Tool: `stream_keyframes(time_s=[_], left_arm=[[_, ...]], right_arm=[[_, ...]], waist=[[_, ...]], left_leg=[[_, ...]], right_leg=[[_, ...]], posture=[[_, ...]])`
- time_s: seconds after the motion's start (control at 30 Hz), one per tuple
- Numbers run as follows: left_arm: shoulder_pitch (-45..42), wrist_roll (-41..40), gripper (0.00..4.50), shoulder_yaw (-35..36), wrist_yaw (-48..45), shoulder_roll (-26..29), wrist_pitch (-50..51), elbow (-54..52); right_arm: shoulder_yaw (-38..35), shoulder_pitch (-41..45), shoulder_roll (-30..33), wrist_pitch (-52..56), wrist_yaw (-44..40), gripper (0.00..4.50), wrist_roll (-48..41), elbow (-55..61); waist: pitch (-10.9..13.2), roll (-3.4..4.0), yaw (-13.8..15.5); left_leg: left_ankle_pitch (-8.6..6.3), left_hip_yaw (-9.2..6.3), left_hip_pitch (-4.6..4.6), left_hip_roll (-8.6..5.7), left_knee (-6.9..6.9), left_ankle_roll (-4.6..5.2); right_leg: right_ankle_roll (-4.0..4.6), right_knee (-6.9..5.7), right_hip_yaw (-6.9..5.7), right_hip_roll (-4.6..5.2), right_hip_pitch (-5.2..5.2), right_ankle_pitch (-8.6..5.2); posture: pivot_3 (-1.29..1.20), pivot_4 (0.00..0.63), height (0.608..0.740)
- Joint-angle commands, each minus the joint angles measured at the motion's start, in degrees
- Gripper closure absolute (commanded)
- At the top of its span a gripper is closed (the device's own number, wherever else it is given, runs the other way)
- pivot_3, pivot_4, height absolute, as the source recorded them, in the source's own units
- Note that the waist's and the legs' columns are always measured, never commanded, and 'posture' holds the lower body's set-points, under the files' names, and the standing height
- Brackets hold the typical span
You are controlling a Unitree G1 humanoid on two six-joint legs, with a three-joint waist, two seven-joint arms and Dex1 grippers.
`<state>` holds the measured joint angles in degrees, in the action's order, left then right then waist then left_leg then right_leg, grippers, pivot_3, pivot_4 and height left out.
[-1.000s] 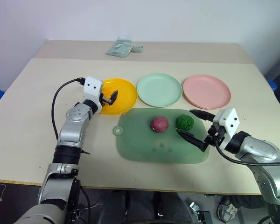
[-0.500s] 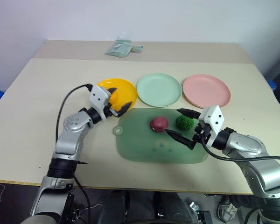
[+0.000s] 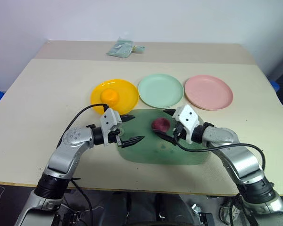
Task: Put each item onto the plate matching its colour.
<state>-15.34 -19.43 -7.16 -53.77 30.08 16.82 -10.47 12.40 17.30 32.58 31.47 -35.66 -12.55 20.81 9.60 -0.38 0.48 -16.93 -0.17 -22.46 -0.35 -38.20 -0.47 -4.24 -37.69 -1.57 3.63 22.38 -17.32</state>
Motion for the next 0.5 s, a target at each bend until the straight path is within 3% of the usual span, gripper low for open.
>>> stream_keyframes(time_s=[0.03,0.2,0.4,0.5], left_arm=[[1.1,-0.5,0.0,2.2,-0.4,0.9,-2.0,-0.8],[2.6,-0.3,0.0,3.0,-0.9,1.4,-4.2,0.9],[3.1,-0.1,0.0,2.9,-0.8,1.4,-4.9,0.9],[3.1,-0.1,0.0,2.7,-0.5,1.2,-4.7,0.6]], right_arm=[[0.0,0.6,-0.3,0.6,-0.1,0.87,0.7,1.1],[-0.4,0.7,0.1,-0.6,-0.5,3.27,1.4,1.9],[-7.7,7.2,-1.3,1.2,1.1,3.27,-2.2,0.4],[-9.4,8.4,-0.1,2.6,-1.9,3.27,-4.7,-0.2]], waist=[[0.0,0.0,0.0],[0.0,0.0,0.0],[0.0,0.01,-0.1],[0.0,0.01,0.0]], left_leg=[[0.0,0.0,0.0,0.0,0.0,0.01],[-0.01,-0.01,0.02,0.0,0.0,0.01],[-0.01,0.0,0.0,0.0,0.0,0.01],[-0.01,-0.01,0.0,0.0,0.02,0.01]], right_leg=[[0.0,0.0,0.0,0.0,0.0,0.0],[0.0,0.0,0.0,0.0,-0.01,0.0],[0.0,-0.01,0.0,0.01,0.01,0.0],[0.0,-0.02,0.0,0.0,0.03,0.0]], posture=[[0.0,0.15,0.74],[0.0,0.15,0.74],[0.0,0.15,0.74],[0.0,0.15,0.74]])
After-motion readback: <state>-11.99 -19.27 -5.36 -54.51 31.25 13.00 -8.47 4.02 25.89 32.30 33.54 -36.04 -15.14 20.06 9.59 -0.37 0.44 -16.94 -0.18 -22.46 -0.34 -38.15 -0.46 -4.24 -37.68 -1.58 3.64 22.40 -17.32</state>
